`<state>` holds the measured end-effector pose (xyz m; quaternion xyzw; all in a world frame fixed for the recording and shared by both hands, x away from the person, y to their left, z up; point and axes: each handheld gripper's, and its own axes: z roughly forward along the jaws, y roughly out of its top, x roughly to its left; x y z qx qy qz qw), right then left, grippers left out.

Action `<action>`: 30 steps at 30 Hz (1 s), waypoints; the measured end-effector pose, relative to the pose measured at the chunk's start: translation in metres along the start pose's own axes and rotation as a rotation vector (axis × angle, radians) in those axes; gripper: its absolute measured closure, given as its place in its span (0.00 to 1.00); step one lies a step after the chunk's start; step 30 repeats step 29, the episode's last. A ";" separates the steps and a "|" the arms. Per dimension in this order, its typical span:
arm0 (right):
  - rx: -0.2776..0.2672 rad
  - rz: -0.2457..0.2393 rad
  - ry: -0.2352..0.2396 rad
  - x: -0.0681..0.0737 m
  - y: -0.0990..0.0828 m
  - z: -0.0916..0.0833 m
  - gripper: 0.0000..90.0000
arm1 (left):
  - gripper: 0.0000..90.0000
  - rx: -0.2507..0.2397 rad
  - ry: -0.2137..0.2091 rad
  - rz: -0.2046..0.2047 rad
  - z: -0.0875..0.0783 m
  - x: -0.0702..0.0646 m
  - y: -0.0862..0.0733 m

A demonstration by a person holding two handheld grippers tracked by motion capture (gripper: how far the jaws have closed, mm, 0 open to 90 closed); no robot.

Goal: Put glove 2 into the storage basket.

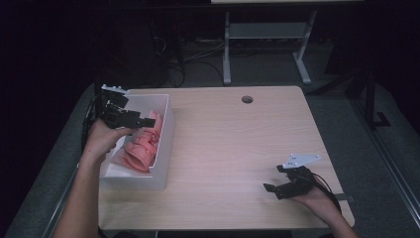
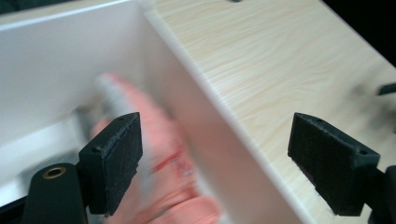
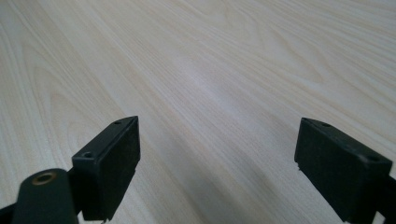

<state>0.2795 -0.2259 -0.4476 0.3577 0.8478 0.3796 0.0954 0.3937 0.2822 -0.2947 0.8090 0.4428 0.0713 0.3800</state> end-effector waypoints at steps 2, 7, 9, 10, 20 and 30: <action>0.000 -0.001 0.000 0.000 0.000 0.000 0.16 | 0.19 -0.010 -0.019 0.032 0.005 -0.016 0.003; 0.001 -0.008 -0.001 -0.001 -0.001 0.000 0.16 | 0.19 -0.020 -0.073 0.102 0.022 -0.056 0.007; 0.001 -0.003 -0.001 -0.001 -0.001 -0.001 0.16 | 0.19 -0.012 -0.102 0.147 0.037 -0.082 0.007; 0.001 -0.003 -0.001 -0.001 -0.001 -0.001 0.16 | 0.19 -0.012 -0.102 0.147 0.037 -0.082 0.007; 0.005 -0.005 0.001 -0.001 -0.001 0.000 0.16 | 0.19 0.072 -0.190 0.265 0.105 -0.150 -0.018; 0.009 -0.003 0.004 -0.001 -0.002 0.000 0.16 | 0.19 0.214 -0.219 0.339 0.154 -0.166 -0.055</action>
